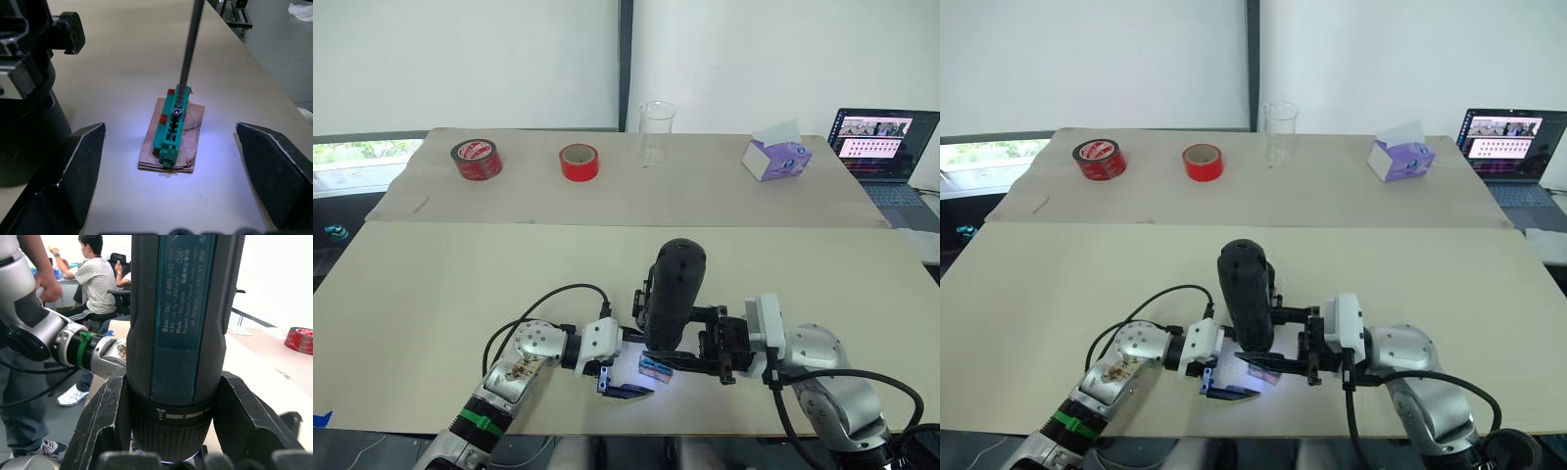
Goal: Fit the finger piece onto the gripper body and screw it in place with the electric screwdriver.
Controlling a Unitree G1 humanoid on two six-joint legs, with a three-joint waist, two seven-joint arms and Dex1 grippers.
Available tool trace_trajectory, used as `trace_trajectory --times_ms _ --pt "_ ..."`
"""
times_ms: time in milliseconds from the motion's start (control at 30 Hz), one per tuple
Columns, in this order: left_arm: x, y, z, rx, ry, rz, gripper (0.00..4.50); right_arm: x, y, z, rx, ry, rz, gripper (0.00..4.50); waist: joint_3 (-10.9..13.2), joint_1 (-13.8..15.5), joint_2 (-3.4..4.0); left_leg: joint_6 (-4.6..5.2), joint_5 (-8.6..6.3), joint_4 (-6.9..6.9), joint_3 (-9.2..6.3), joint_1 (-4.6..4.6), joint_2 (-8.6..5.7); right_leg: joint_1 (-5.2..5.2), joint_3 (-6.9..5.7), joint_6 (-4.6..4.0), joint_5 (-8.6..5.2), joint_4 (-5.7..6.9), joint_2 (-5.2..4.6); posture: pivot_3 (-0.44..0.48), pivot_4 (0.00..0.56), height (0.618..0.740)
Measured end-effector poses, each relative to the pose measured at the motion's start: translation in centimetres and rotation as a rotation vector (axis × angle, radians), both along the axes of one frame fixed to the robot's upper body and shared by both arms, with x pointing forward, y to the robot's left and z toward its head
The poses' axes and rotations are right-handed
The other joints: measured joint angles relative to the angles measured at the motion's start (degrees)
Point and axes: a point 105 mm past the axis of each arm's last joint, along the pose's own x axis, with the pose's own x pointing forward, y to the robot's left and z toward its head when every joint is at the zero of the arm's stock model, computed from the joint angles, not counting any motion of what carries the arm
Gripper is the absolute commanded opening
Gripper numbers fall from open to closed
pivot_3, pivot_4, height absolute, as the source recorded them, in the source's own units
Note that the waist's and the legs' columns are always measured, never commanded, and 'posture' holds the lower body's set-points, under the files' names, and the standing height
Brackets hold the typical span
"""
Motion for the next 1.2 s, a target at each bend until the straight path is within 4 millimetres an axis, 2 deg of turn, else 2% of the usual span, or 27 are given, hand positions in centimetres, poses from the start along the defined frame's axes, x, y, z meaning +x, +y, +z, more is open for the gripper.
trace_trajectory --times_ms 433,933,1100,1200 --pt "-0.5 -0.2 0.3 0.026 0.027 0.024 4.48 0.2 -0.1 -0.3 -0.011 0.002 -0.013 1.92 0.00 -0.46 0.00 0.00 0.00 -0.01 0.00 -0.01 0.01 -0.02 -0.01 0.07 0.04 0.03 0.01 0.000 0.150 0.740" --pt "-1.1 -0.4 0.3 0.028 0.040 0.056 4.48 0.3 0.1 0.5 0.027 -0.004 -0.016 1.92 0.00 -0.80 0.00 -0.01 0.00 -0.01 0.00 0.00 0.02 -0.04 0.01 0.08 0.04 0.07 0.04 0.000 0.150 0.740" --pt "-0.2 1.9 0.4 0.027 0.016 0.089 4.48 0.3 0.0 0.5 0.020 -0.003 -0.015 1.92 0.00 -0.87 0.00 -0.03 0.01 -0.03 -0.01 0.03 0.06 -0.05 0.00 0.06 0.03 0.09 0.06 0.000 0.150 0.740" --pt "0.0 2.2 0.4 0.013 0.009 0.097 4.48 0.3 0.1 0.4 0.019 -0.003 -0.014 1.92 0.00 -0.84 0.00 -0.03 0.01 -0.03 0.00 0.02 0.06 -0.04 0.01 0.07 0.04 0.07 0.06 0.000 0.150 0.740"
